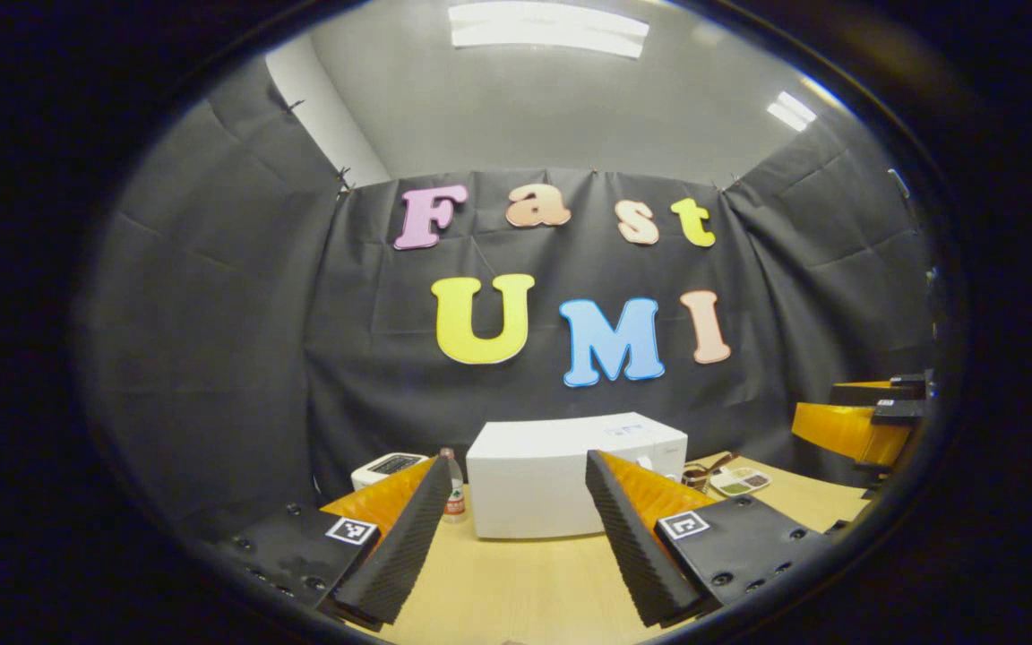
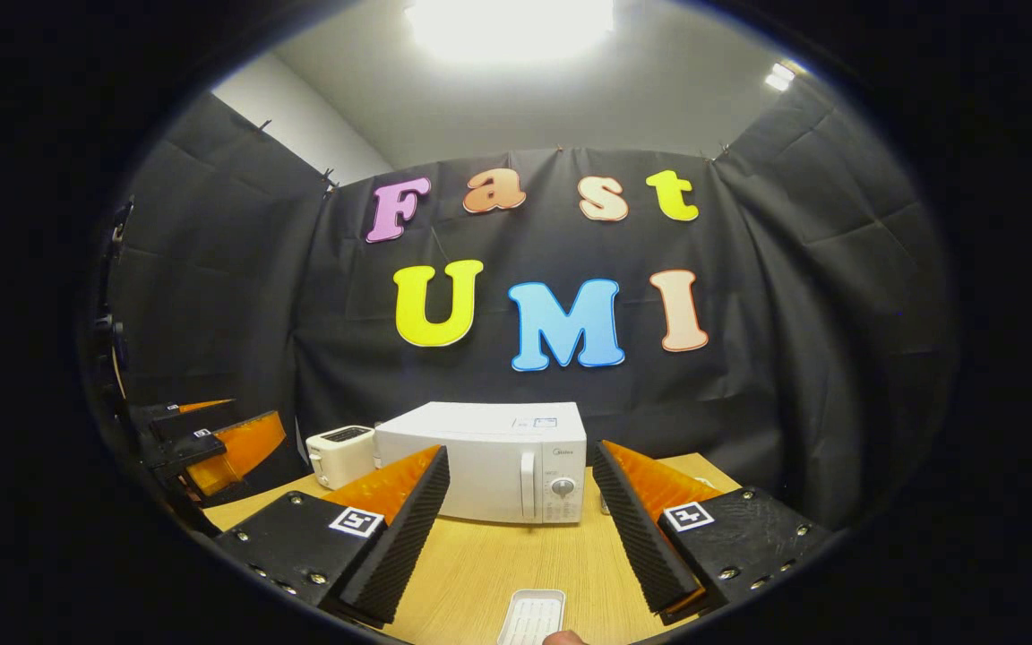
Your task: Open the microwave oven with the left hand, put the food in, and close the microwave oven.
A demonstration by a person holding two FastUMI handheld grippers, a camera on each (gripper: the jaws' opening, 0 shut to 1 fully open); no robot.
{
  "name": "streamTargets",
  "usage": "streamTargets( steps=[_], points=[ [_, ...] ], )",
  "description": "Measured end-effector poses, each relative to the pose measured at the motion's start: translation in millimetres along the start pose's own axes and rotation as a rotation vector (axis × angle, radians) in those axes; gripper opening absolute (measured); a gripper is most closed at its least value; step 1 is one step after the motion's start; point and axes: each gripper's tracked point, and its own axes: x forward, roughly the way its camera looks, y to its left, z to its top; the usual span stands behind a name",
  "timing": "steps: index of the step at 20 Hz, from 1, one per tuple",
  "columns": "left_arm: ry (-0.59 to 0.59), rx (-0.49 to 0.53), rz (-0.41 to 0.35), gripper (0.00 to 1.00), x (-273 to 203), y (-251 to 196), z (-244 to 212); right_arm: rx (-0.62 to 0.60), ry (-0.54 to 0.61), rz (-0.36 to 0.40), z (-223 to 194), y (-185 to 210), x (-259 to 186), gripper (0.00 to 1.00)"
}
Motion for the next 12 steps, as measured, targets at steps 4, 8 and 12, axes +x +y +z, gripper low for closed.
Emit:
streamTargets(
  steps=[4,8,12],
  points=[
    [-0.008,-0.004,-0.002,0.99,-4,-10,4,-0.003,-0.007,0.003,-4,-2,-1,0.98],
    [-0.027,0.0,0.009,1.0,-6,-10,12,0.008,-0.01,0.013,-6,-2,-1,0.98],
    [-0.032,0.0,0.019,1.0,-10,-8,13,0.011,-0.02,0.007,-10,-2,0,0.98]
  ],
)
